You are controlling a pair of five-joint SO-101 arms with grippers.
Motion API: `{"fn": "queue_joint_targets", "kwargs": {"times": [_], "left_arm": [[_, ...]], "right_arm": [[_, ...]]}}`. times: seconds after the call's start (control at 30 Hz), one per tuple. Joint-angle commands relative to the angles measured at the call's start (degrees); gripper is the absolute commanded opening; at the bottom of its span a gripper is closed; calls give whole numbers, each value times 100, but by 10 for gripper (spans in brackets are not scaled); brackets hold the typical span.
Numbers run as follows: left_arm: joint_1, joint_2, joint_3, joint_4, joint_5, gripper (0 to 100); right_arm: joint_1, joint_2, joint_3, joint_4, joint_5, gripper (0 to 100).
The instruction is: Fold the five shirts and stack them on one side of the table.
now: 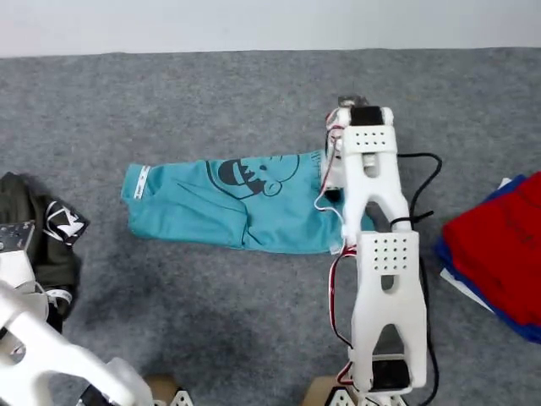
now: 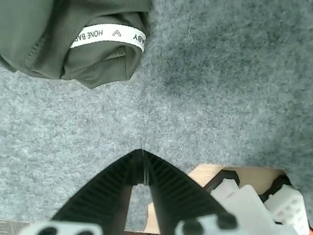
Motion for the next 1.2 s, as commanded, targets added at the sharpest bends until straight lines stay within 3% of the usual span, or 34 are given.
{"fn": "queue_joint_targets", "kwargs": {"times": [0.0,0.43,1.17], "left_arm": [[44,-141,-13,-26,0,3],[35,-141,-13,-18,9,3],[35,-141,-4,-62,9,3]], "right_arm": [[-40,-453,-510,198,70,9],[-1156,-1077,-545,66,598,8],[-3670,-954,-545,-1895,1310,8]]}}
